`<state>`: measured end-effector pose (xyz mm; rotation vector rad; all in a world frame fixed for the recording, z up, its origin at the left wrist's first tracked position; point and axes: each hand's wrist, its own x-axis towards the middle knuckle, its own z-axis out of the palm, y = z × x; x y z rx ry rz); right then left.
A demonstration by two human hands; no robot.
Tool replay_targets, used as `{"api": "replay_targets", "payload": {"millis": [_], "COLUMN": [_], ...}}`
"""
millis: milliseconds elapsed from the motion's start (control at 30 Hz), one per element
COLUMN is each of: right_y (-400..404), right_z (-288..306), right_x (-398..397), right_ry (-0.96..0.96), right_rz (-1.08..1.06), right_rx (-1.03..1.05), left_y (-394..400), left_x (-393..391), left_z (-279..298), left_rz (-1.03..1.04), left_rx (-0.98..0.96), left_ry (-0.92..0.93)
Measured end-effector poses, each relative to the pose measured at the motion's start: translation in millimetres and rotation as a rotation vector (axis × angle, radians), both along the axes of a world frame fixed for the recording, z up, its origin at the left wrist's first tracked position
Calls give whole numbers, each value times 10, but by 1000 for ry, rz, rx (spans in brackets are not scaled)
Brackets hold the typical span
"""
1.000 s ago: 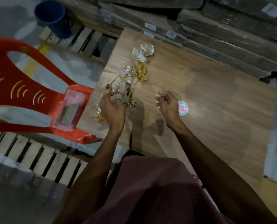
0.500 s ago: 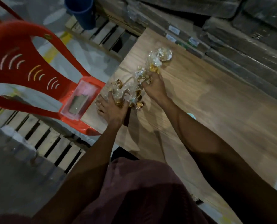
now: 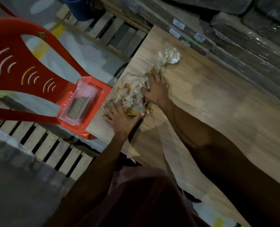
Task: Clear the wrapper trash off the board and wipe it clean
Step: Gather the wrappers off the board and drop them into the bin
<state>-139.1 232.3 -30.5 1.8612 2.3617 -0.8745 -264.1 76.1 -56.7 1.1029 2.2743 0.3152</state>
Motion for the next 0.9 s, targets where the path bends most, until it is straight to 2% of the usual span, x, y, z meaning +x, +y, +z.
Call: {"api": "replay_targets", "payload": {"millis": [367,467,567,700,800,900], "right_y": [-530,-548,-524,-443,-384,-427], "right_z": [268,399,468,392,284,86], "right_x": [139,253,370,426,395,357], "right_ry": [307,261,286,132,237,376], "right_rz": [-142,-182,-284,-345,-477,-504], "right_rx": [-46,78,258,368,286,39], "left_y": [87,103,163,287,361,383], "left_x": [-184,-251,-294,-287,-289,-290], "left_z": [-74,-95,-58,22,22,1], "left_rz": [-254,-320,-412,-501,-545,-580], "left_rx": [66,139,92,92,152,154], "left_ry": [29,39,47,114,99,44]}}
